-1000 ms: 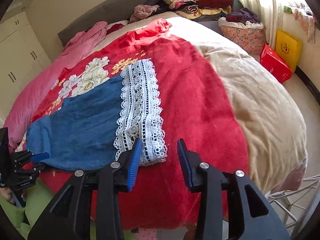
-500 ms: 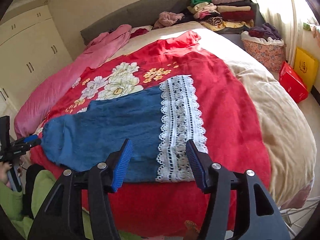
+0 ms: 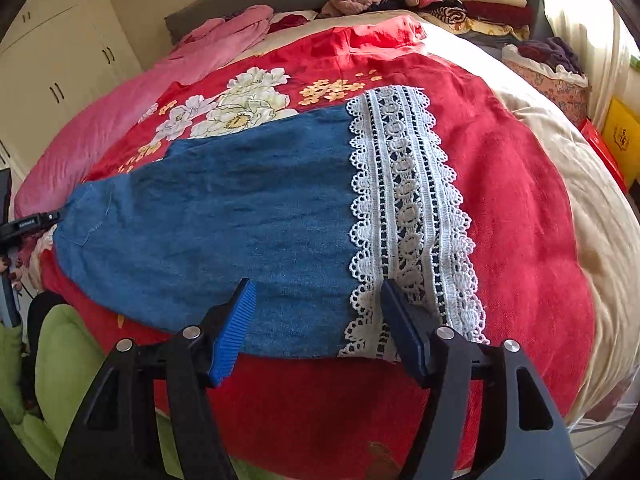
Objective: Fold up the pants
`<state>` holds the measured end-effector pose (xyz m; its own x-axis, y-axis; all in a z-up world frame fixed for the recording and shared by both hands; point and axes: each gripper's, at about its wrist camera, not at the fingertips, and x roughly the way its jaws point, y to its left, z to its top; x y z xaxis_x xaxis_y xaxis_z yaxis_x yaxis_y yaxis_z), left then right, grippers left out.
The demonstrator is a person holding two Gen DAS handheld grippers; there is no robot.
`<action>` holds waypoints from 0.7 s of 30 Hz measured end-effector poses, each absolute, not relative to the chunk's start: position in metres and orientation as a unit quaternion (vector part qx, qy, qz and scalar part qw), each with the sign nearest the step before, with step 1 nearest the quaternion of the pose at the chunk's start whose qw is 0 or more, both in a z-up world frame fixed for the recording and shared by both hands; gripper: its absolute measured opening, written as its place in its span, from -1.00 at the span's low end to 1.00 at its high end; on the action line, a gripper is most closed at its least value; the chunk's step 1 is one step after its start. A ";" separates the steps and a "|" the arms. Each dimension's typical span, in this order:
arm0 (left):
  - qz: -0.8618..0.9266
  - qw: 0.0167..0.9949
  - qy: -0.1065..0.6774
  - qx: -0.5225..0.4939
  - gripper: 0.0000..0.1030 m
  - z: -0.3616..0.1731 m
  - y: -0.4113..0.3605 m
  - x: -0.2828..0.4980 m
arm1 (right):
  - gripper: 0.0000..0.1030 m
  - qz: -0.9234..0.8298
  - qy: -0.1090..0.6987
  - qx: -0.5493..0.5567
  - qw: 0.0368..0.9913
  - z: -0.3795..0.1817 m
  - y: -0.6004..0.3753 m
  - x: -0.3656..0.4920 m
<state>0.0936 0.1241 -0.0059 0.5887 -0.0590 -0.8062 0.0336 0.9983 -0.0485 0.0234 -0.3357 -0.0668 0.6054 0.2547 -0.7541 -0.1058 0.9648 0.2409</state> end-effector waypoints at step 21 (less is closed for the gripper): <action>-0.201 0.865 0.455 0.071 0.11 0.033 -0.026 0.150 | 0.30 0.150 0.393 0.091 0.903 -0.035 -0.318 0.043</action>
